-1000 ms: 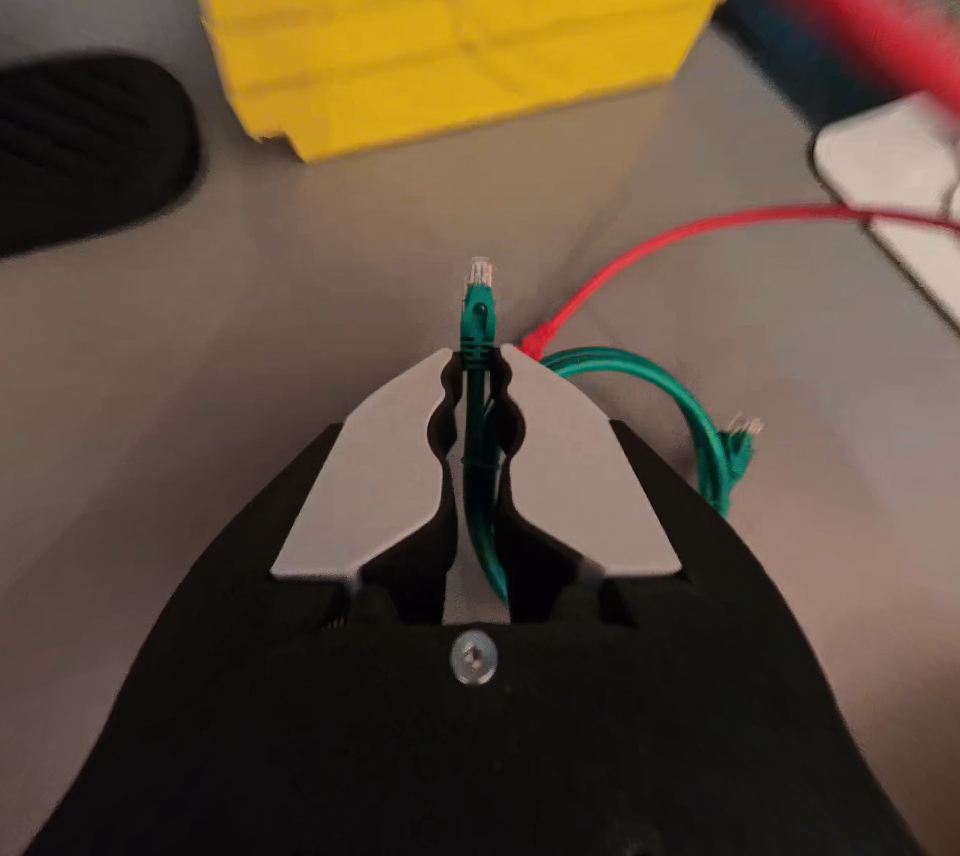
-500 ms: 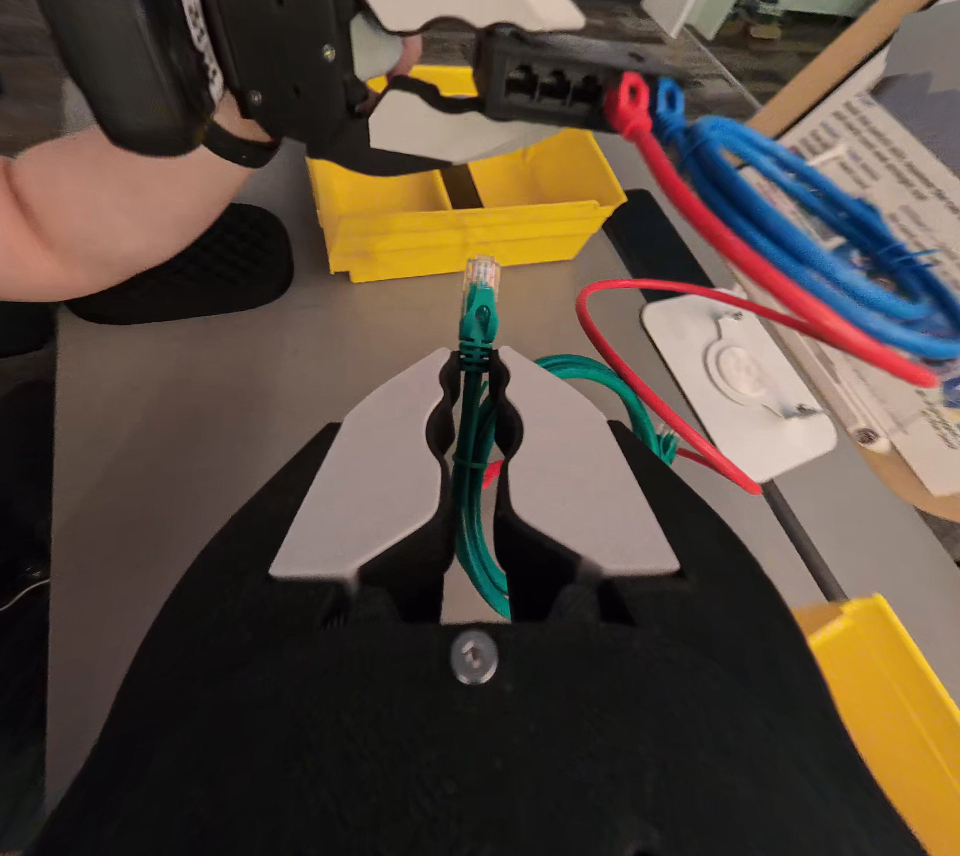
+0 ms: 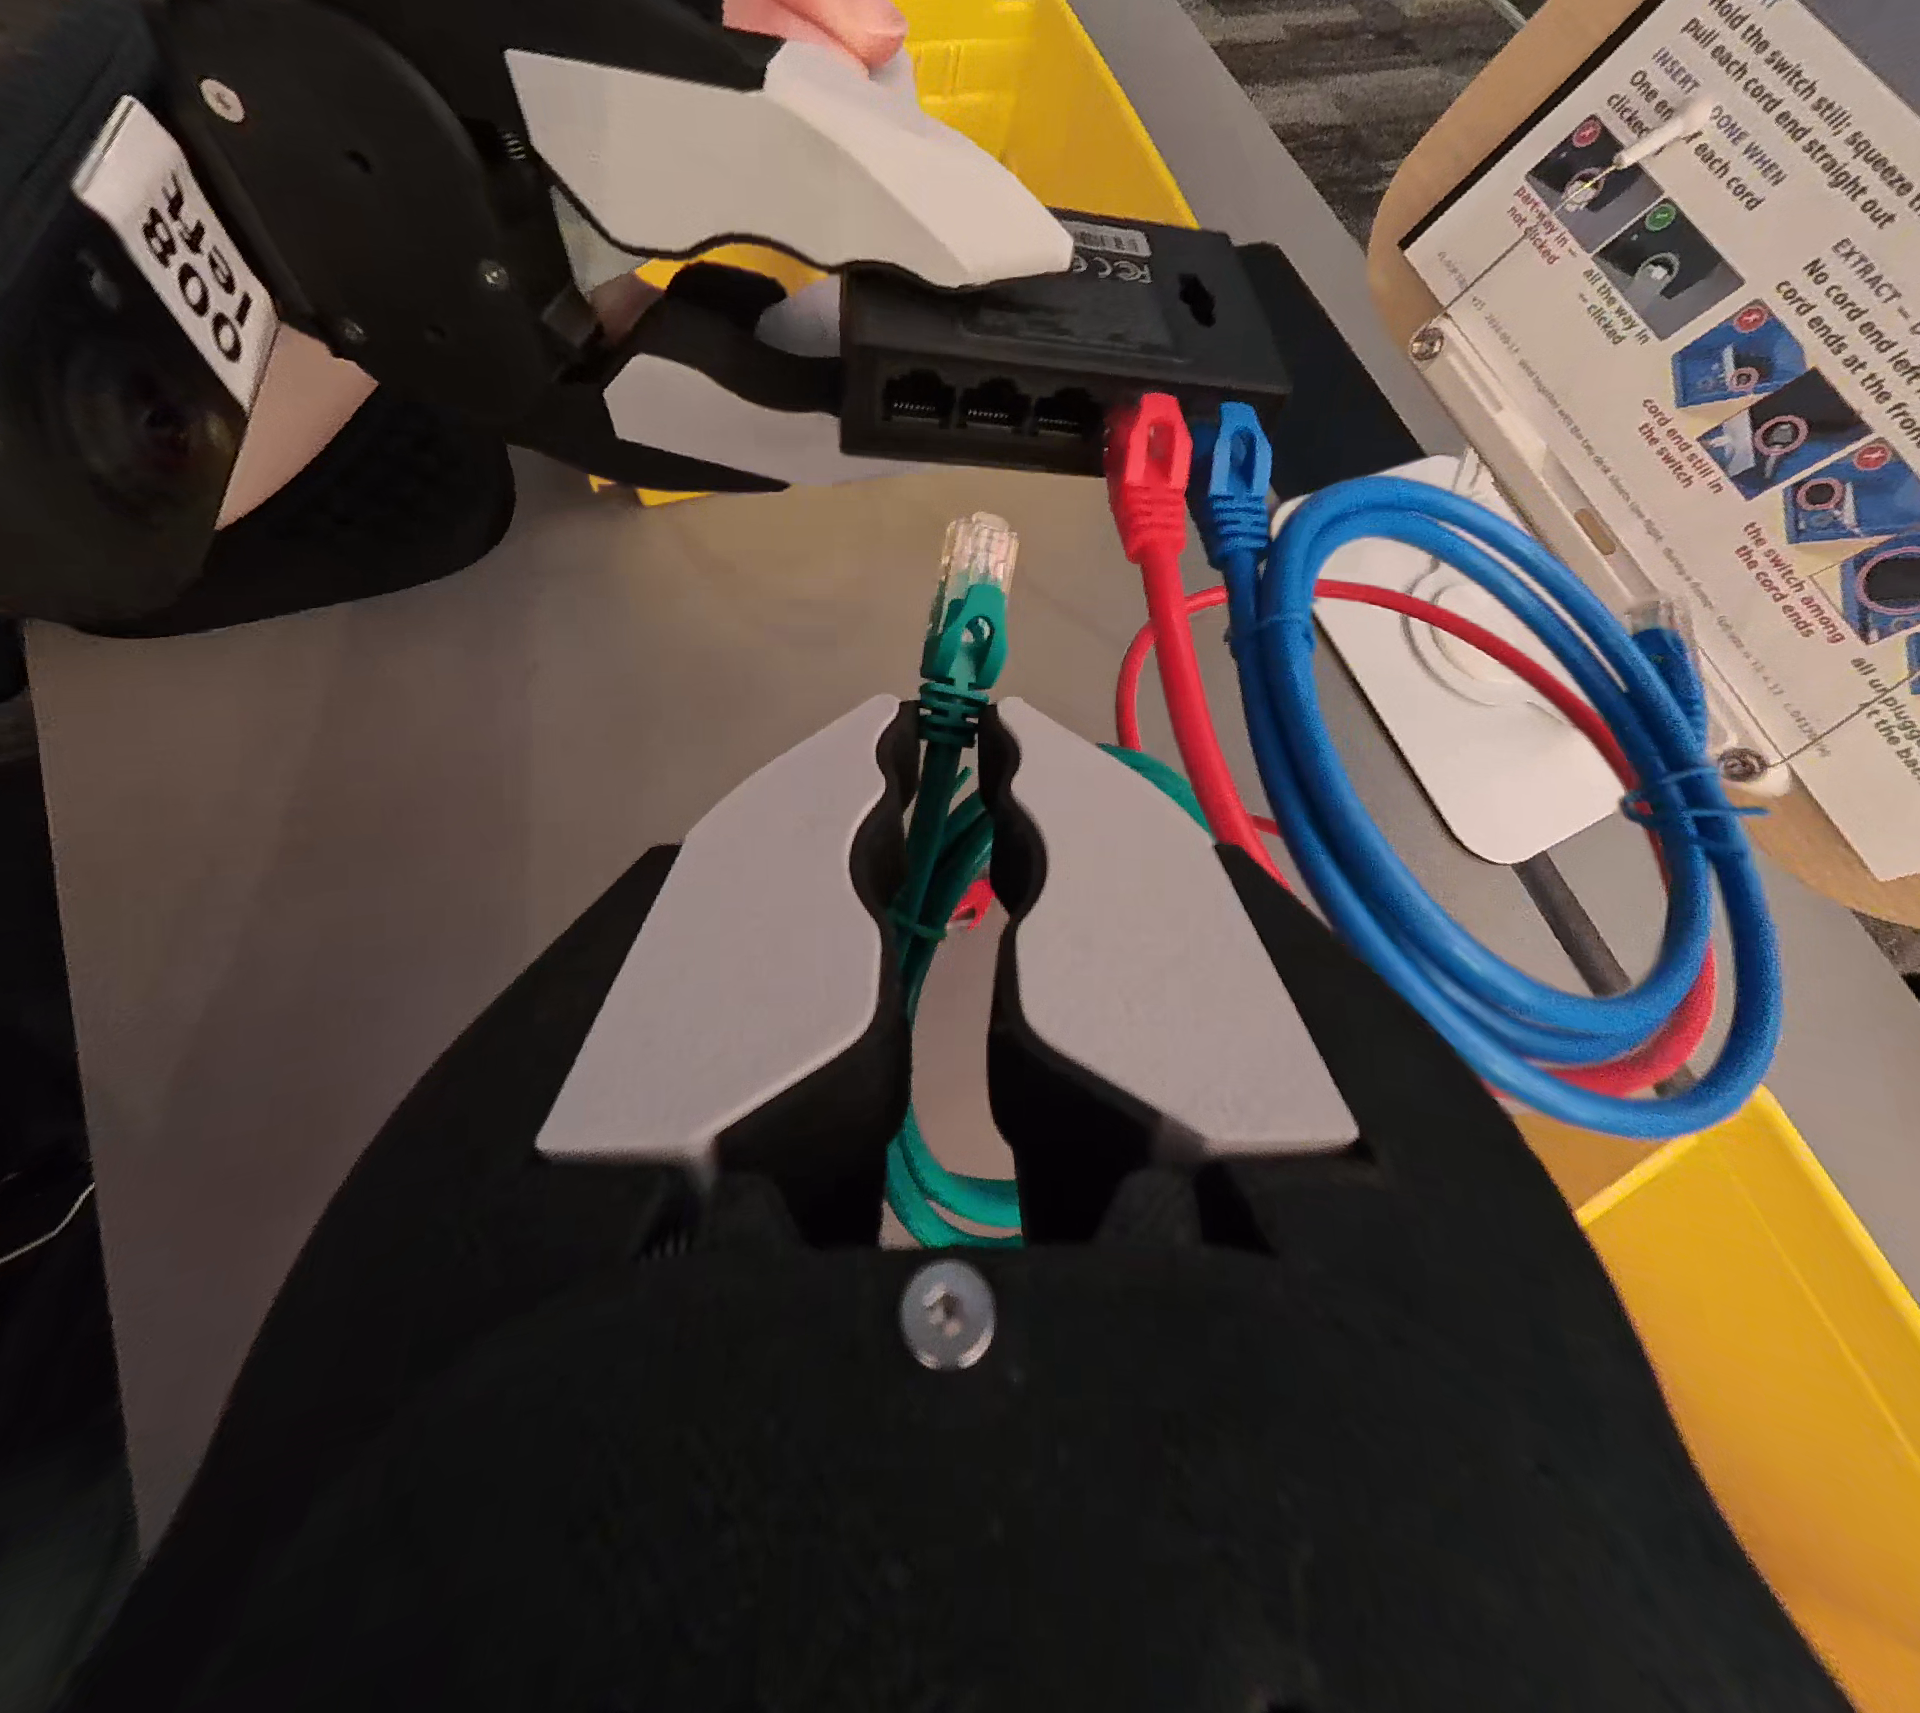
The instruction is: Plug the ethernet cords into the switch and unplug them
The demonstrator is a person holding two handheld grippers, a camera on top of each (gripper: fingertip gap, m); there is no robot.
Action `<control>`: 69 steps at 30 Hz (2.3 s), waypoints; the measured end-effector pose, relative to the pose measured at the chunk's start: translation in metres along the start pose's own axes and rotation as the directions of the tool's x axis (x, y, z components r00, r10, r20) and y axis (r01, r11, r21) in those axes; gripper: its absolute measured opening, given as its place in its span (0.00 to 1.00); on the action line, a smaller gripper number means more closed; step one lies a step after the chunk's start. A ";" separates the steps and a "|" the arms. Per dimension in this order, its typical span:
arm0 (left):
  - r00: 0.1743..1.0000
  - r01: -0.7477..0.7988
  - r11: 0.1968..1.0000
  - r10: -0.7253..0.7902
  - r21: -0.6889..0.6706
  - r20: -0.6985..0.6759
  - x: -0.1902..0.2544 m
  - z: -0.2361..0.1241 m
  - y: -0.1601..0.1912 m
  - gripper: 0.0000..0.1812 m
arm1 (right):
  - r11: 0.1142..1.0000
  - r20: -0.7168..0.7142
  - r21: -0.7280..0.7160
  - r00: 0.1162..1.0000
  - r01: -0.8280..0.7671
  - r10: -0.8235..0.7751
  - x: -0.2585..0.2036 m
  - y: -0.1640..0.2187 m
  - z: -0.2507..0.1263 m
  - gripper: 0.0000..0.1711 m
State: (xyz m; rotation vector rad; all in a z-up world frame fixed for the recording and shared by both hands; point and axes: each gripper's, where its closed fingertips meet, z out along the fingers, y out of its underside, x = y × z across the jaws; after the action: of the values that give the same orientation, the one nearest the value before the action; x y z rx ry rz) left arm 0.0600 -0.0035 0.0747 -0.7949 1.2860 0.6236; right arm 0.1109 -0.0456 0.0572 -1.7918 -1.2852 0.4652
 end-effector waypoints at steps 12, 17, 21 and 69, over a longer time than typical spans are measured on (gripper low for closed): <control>0.996 -0.085 0.995 0.086 0.053 -0.018 0.010 -0.003 -0.023 0.16 | 0.997 -0.046 -0.072 0.999 0.024 -0.027 -0.008 0.004 -0.003 0.07; 0.993 -0.109 0.992 0.111 0.064 -0.033 0.019 0.000 -0.030 0.16 | 0.993 -0.041 -0.121 0.999 0.013 -0.018 -0.007 0.013 0.000 0.07; 0.984 -0.160 0.984 0.166 0.085 -0.069 0.032 0.001 -0.035 0.16 | 0.984 -0.018 -0.180 1.000 0.010 -0.014 -0.007 0.026 -0.001 0.07; 0.604 0.794 0.603 -0.764 0.085 -0.226 -0.065 -0.040 0.012 0.50 | 0.852 -0.533 0.125 0.759 0.509 -0.374 0.001 -0.059 0.042 0.07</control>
State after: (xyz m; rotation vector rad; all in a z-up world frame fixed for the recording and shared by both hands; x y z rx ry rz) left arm 0.0155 -0.0267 0.1327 -1.1727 0.9704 -0.2907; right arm 0.0478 -0.0212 0.0813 -1.2052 -1.1620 -0.0966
